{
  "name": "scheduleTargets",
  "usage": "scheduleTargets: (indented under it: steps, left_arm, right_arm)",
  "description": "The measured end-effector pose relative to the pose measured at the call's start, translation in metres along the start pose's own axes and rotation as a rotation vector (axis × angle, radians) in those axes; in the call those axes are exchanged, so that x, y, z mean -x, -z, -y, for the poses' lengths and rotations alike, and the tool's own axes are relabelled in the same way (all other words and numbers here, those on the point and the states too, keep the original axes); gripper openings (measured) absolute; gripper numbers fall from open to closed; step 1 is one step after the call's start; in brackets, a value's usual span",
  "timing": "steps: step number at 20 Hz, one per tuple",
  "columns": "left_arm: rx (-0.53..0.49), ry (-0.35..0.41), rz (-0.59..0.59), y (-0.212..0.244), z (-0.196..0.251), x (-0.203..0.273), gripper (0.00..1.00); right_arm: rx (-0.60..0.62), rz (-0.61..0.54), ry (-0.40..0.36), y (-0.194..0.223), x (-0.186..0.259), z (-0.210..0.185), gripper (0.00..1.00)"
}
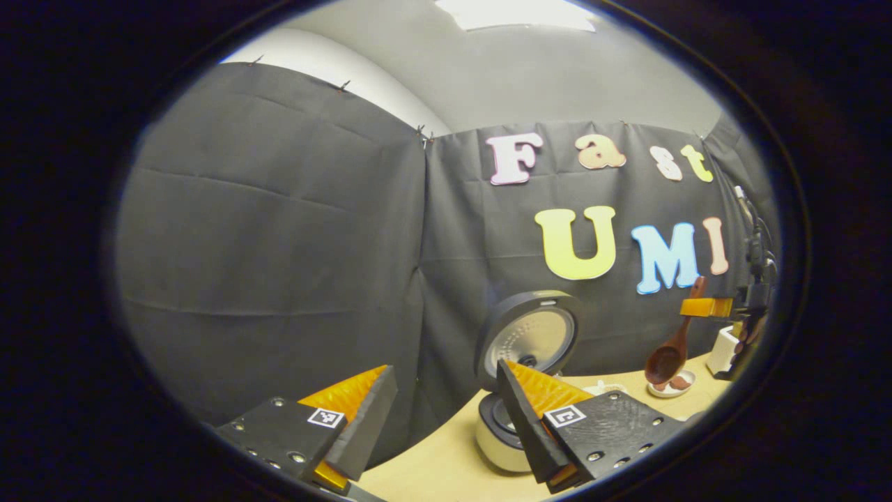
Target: Close the left gripper, press the button to open the rice cooker; take a wooden spoon from the chopstick holder with the right hand, scoop a spoonful of rice and pour it into the rice cooker, then put the wooden spoon back into the chopstick holder.
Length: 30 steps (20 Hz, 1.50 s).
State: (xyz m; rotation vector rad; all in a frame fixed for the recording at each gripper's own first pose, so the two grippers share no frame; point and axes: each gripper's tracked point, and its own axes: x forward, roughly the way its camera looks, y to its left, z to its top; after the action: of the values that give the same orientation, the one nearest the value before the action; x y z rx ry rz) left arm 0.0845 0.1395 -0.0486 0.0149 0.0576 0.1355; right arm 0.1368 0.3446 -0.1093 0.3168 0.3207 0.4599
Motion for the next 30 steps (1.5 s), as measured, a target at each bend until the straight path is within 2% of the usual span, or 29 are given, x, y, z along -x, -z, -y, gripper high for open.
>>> scheduleTargets:
  steps: [2,3,4,5,7,8,9,11,12,13,15,17,18,19,20,21,22,24,30]
  left_arm:
    - [0.027,0.026,0.004,-0.002,0.019,-0.002,0.87]
    - [0.035,0.038,0.002,-0.003,0.028,-0.004,0.87]
    - [0.039,0.048,0.001,-0.003,0.036,-0.006,0.87]
    - [0.041,0.058,0.002,-0.003,0.043,-0.008,0.87]
    - [0.047,0.079,0.008,-0.007,0.059,-0.010,0.87]
    - [0.052,0.091,0.010,-0.009,0.067,-0.010,0.87]
    - [0.055,0.102,0.012,-0.010,0.076,-0.011,0.87]
    - [0.059,0.123,0.011,-0.013,0.092,-0.011,0.87]
    - [0.060,0.134,0.009,-0.013,0.100,-0.011,0.87]
    - [0.057,0.142,0.008,-0.013,0.107,-0.011,0.87]
    - [0.053,0.151,0.009,-0.015,0.119,-0.009,0.88]
    - [0.055,0.161,0.005,-0.017,0.131,-0.004,0.88]
    - [0.056,0.166,0.003,-0.017,0.137,-0.002,0.88]
    - [0.055,0.171,-0.001,-0.017,0.142,0.001,0.87]
    - [0.053,0.173,-0.004,-0.017,0.147,0.002,0.88]
    - [0.050,0.174,-0.005,-0.019,0.150,0.005,0.88]
    - [0.049,0.176,-0.004,-0.020,0.154,0.007,0.88]
    - [0.044,0.179,-0.007,-0.019,0.162,0.010,0.88]
    - [0.019,0.184,-0.001,-0.024,0.179,0.019,0.88]
  right_arm:
    - [-0.012,0.007,0.055,-0.007,0.012,0.032,0.14]
    - [-0.018,0.009,0.078,-0.009,0.019,0.047,0.18]
    - [-0.023,0.016,0.102,-0.012,0.027,0.062,0.14]
    - [-0.022,0.023,0.125,-0.016,0.035,0.075,0.18]
    - [-0.018,0.035,0.170,-0.022,0.056,0.103,0.18]
    - [-0.020,0.039,0.190,-0.025,0.061,0.115,0.14]
    - [-0.023,0.044,0.210,-0.028,0.068,0.127,0.18]
    - [-0.031,0.050,0.252,-0.029,0.084,0.151,0.14]
    - [-0.035,0.051,0.272,-0.030,0.093,0.163,0.18]
    - [-0.039,0.052,0.291,-0.029,0.101,0.175,0.14]
    - [-0.045,0.047,0.331,-0.026,0.118,0.197,0.14]
    - [-0.046,0.033,0.373,-0.020,0.133,0.225,0.18]
    - [-0.050,0.027,0.394,-0.016,0.139,0.236,0.14]
    - [-0.055,0.018,0.410,-0.012,0.145,0.246,0.18]
    - [-0.062,0.009,0.425,-0.006,0.152,0.255,0.14]
    - [-0.063,-0.004,0.438,0.001,0.158,0.265,0.18]
    - [-0.063,-0.020,0.450,0.008,0.163,0.272,0.14]
    - [-0.060,-0.050,0.468,0.022,0.173,0.284,0.18]
    - [-0.120,-0.138,0.481,0.070,0.194,0.302,0.18]
